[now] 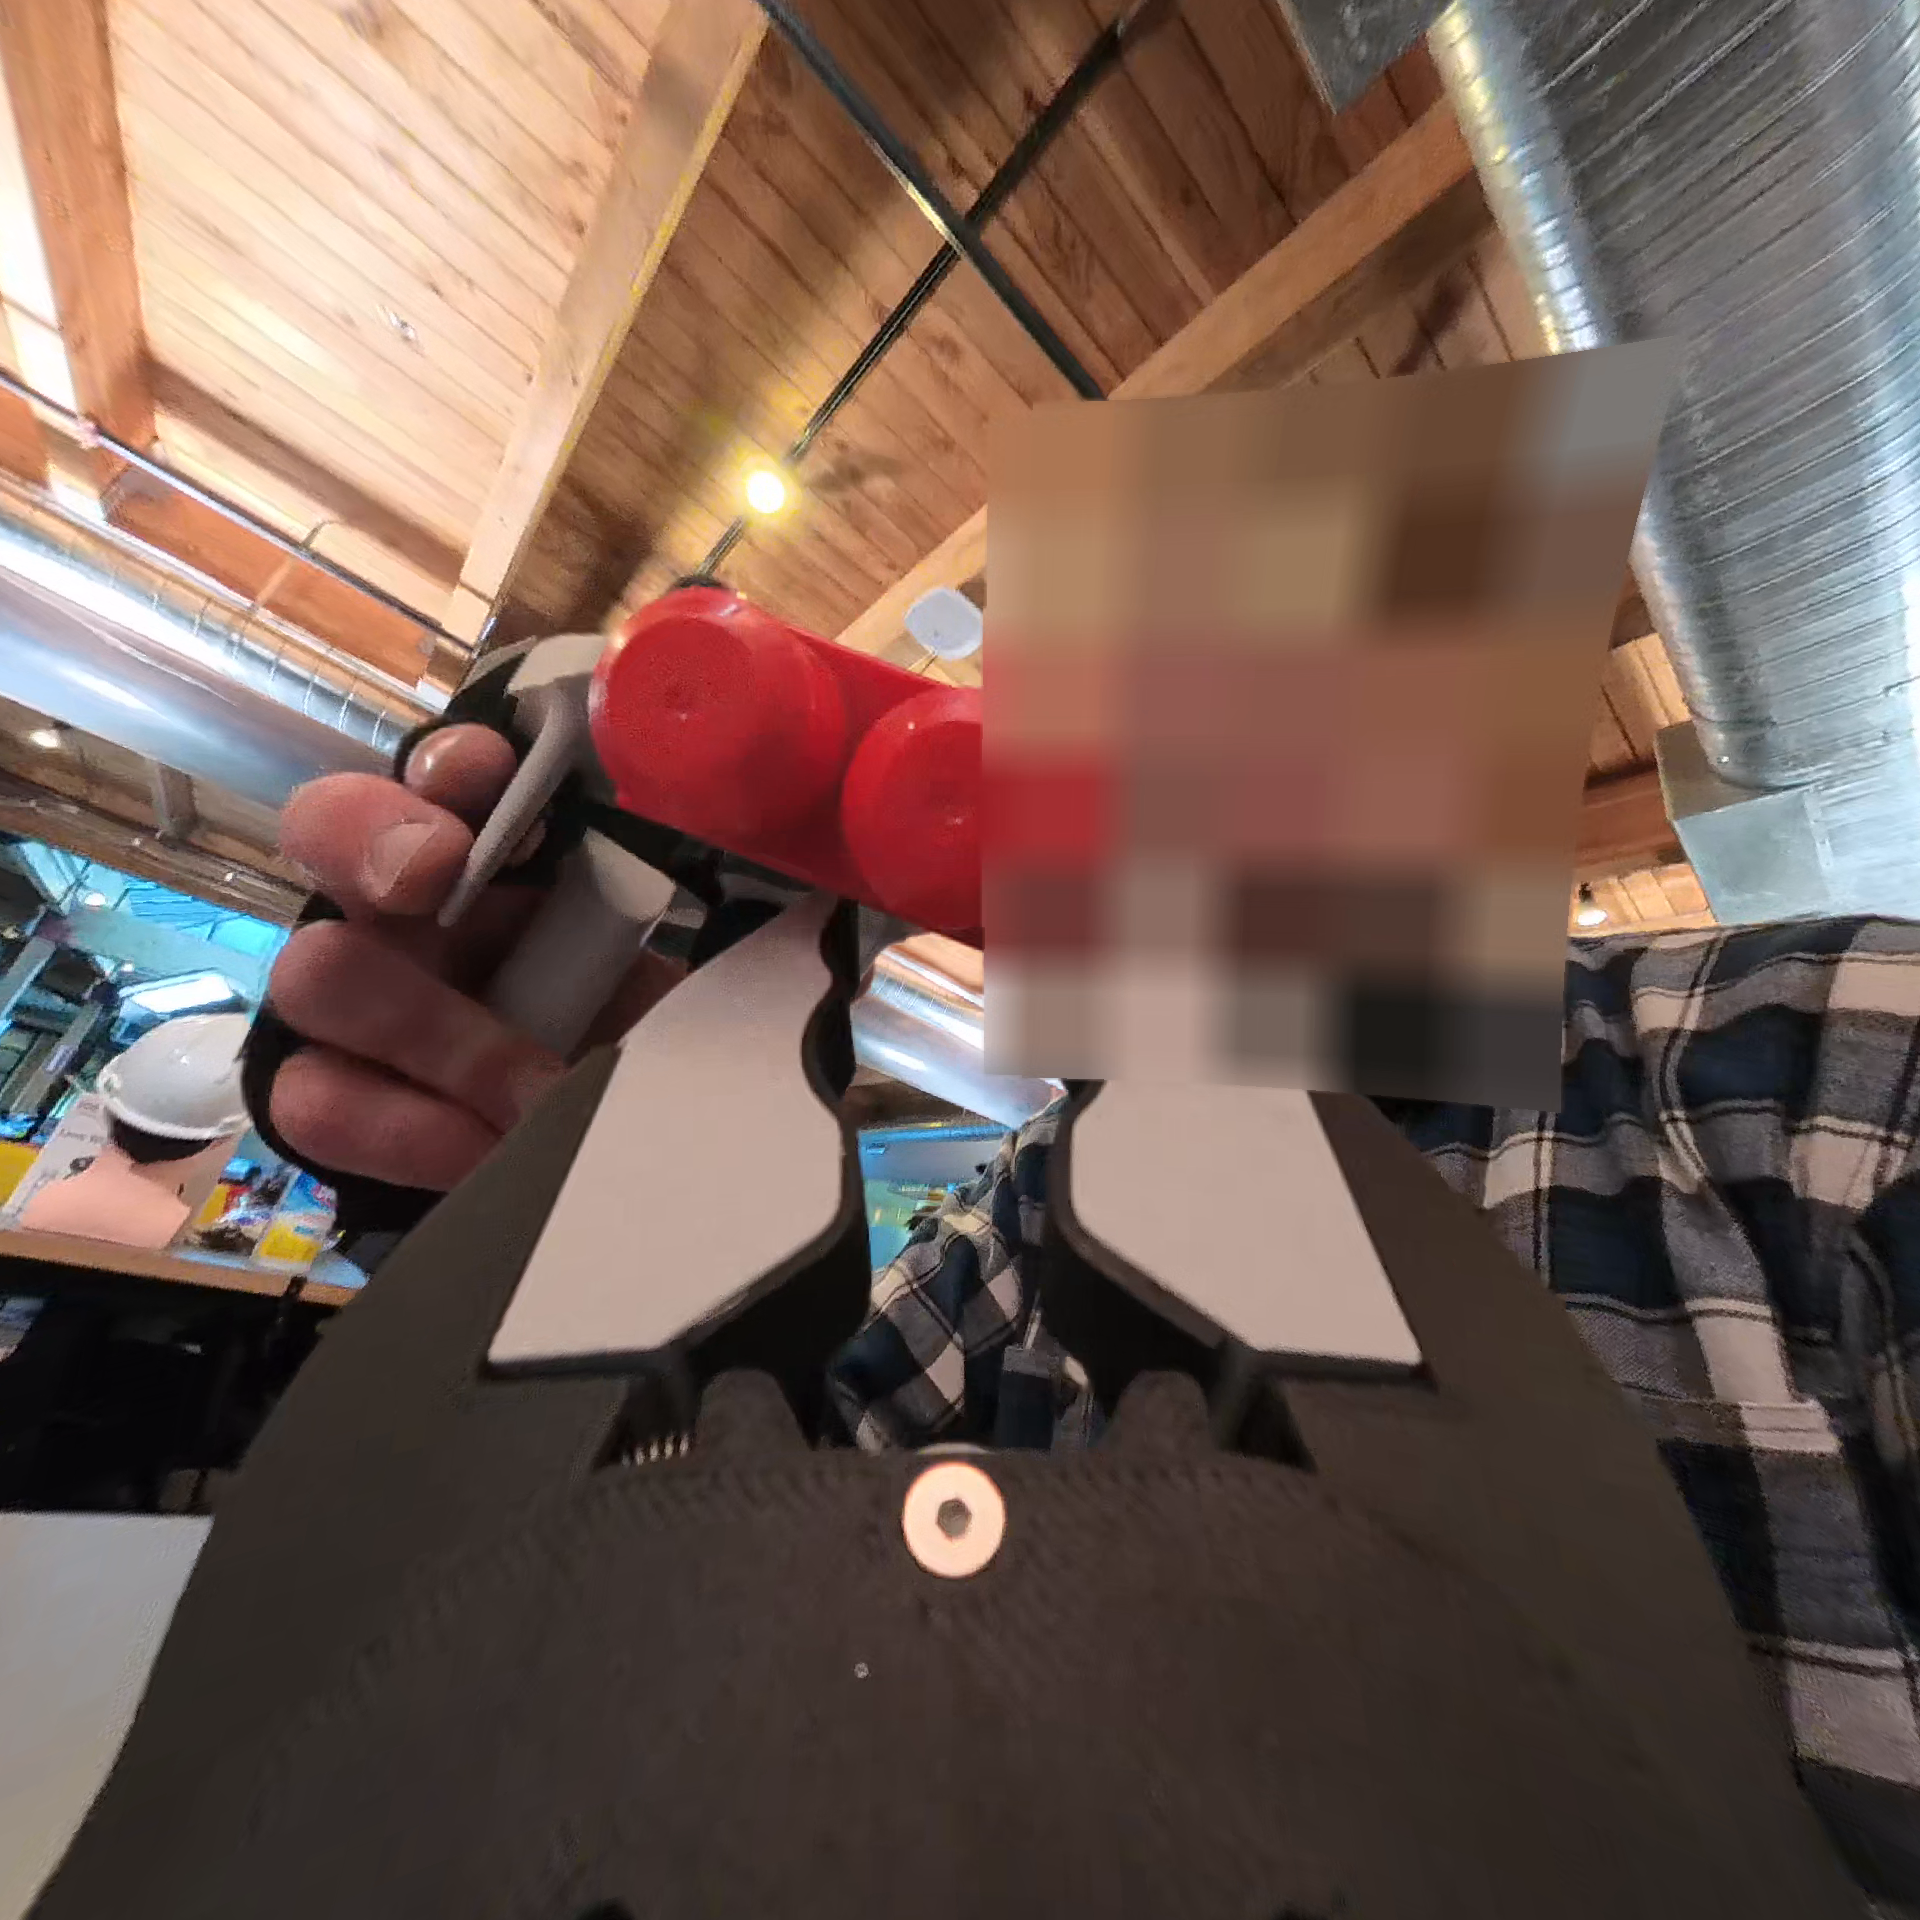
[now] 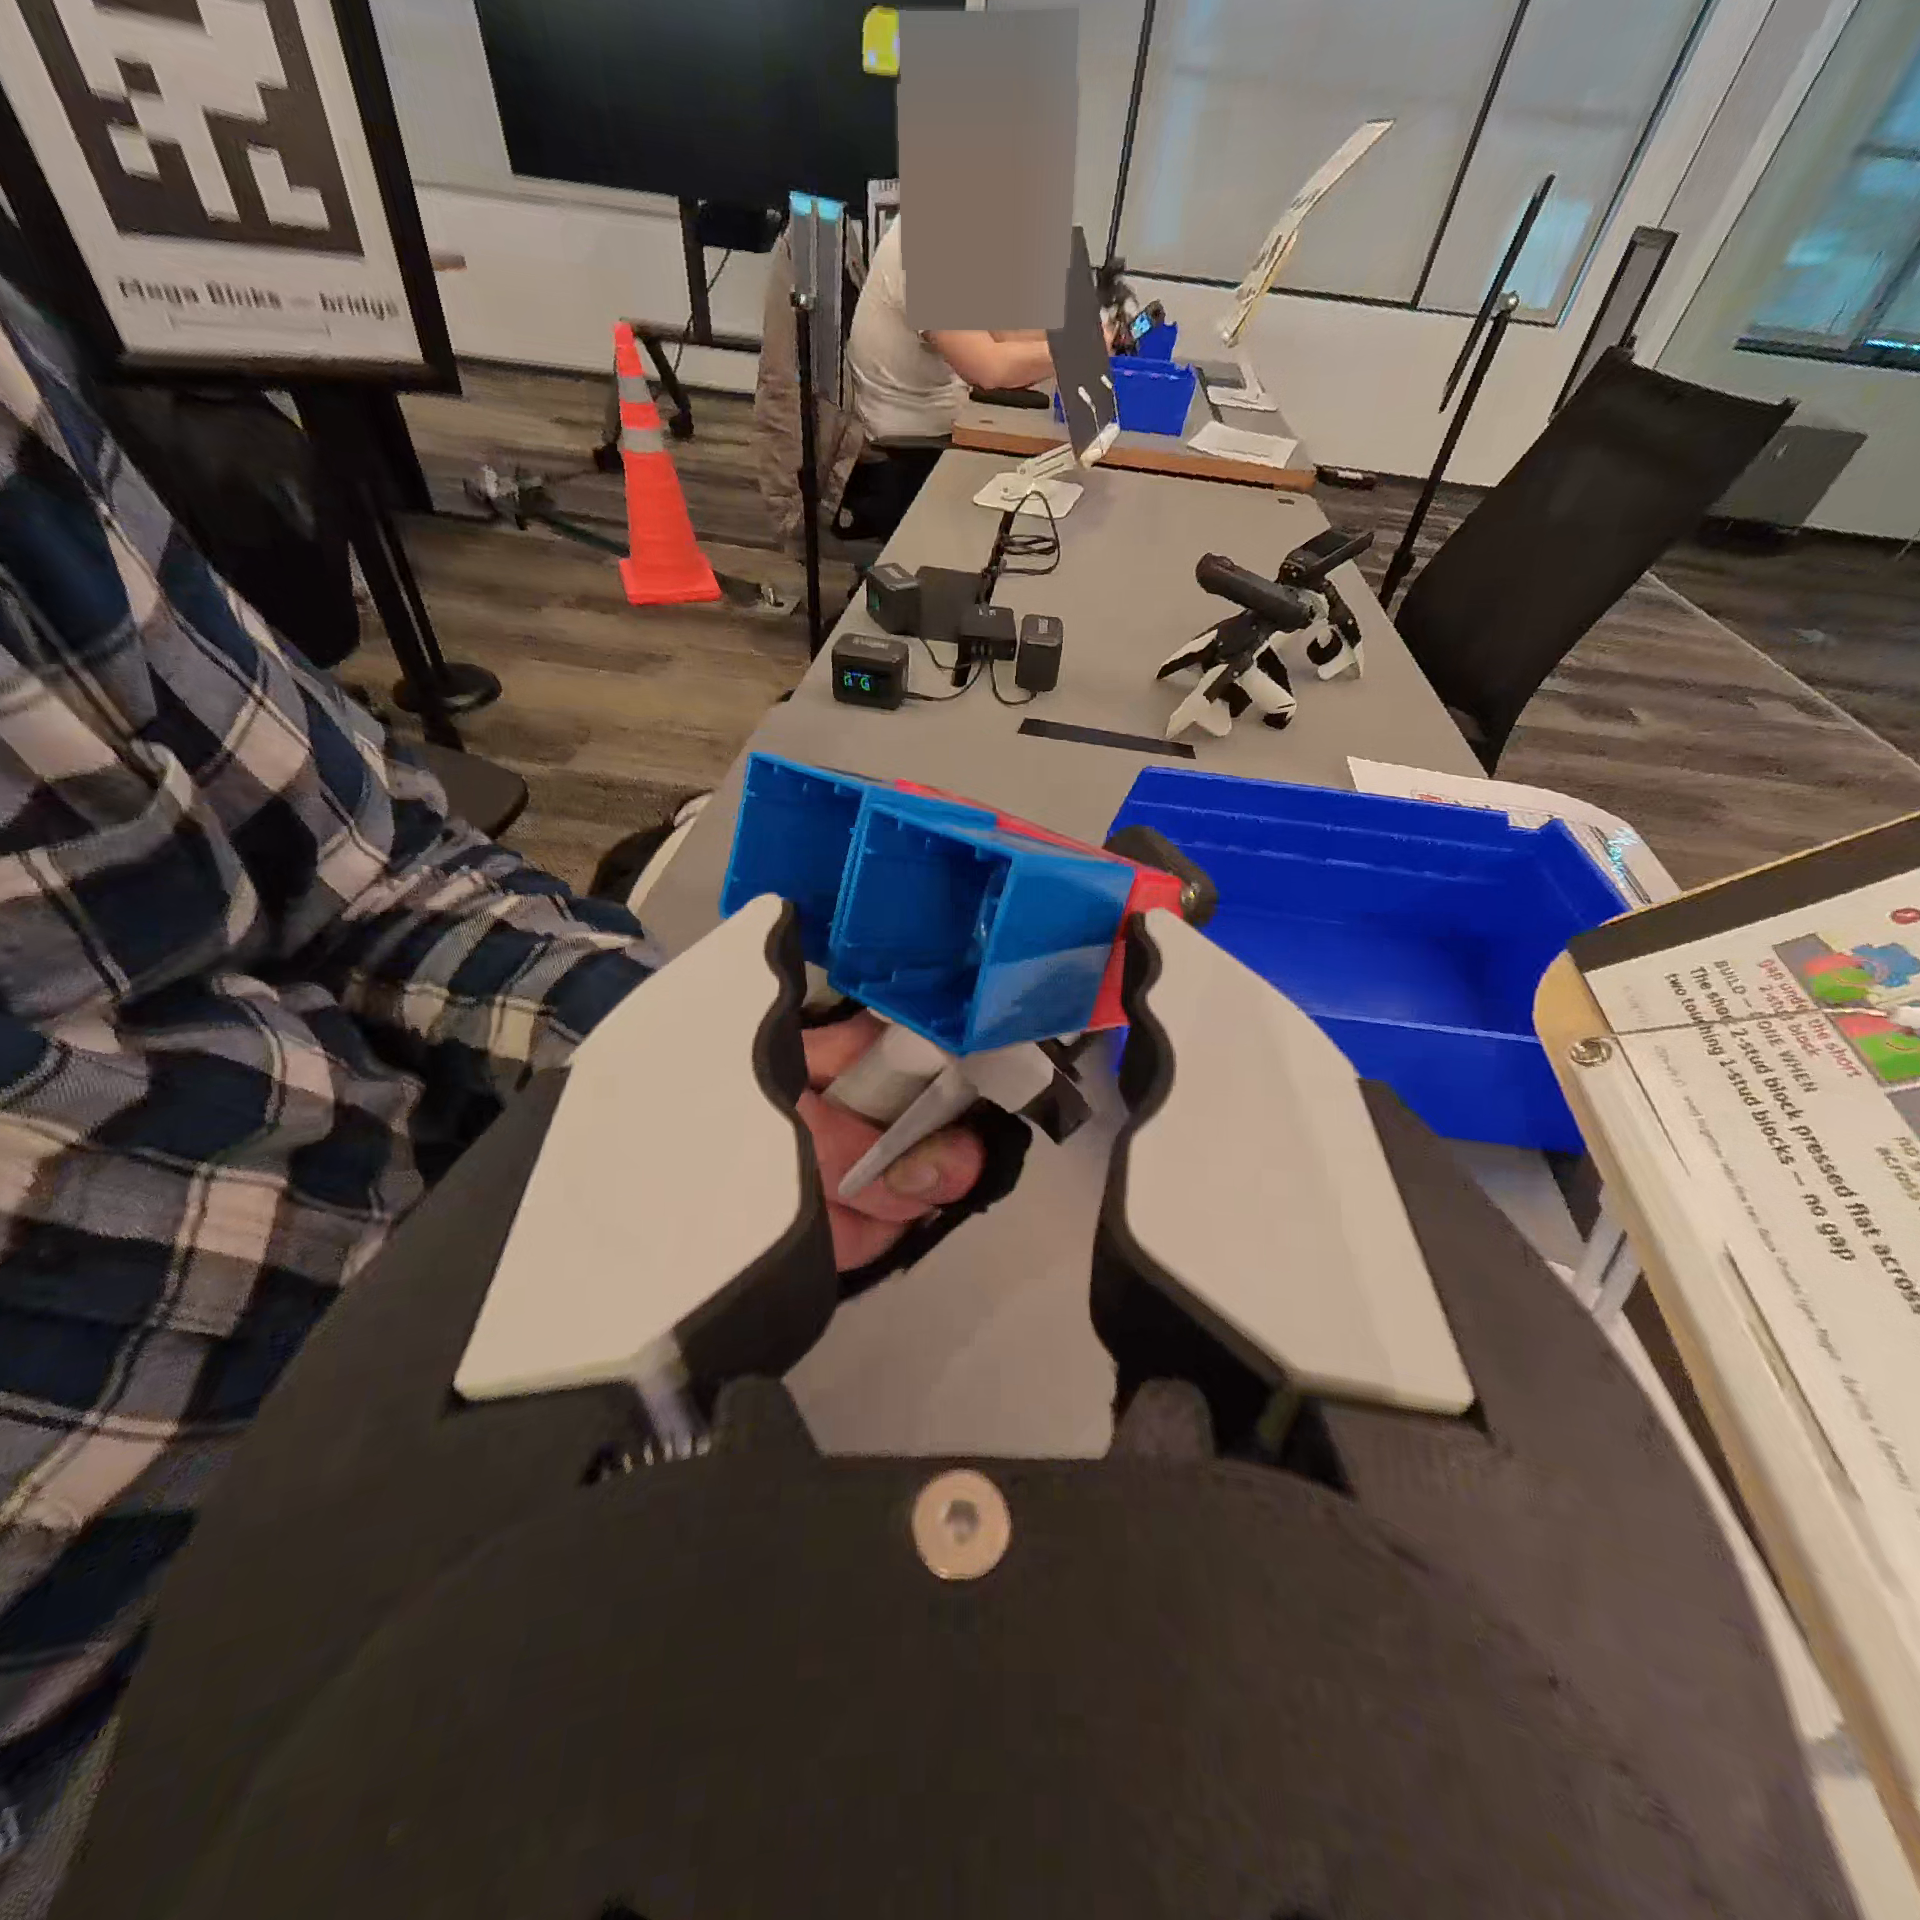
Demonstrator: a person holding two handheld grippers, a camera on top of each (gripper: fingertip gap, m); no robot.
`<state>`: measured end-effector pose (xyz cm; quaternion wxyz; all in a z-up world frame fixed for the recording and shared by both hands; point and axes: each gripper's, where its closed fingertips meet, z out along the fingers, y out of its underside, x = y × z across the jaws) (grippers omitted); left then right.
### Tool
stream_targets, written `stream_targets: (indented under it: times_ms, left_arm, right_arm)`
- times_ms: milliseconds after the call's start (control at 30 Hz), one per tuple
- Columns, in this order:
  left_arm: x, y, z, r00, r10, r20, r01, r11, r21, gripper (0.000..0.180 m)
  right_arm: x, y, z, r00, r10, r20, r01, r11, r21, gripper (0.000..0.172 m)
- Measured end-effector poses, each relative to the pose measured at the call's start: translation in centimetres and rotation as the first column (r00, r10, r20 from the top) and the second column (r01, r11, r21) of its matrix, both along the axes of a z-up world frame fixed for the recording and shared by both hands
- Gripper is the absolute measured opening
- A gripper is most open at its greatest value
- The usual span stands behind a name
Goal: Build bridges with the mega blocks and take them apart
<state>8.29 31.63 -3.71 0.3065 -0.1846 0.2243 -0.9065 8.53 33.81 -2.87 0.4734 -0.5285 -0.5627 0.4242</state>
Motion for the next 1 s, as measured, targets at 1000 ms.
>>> stream_targets:
  times_ms: [1000]
  left_arm:
    - [2.0, 1.1, -0.6, 0.837, 0.435, -0.331, -0.360, 0.894, 0.267, 0.039]
  right_arm:
    - [2.6, 1.0, -0.5, 0.954, -0.122, -0.275, 0.143, 0.988, 0.057, 0.044]
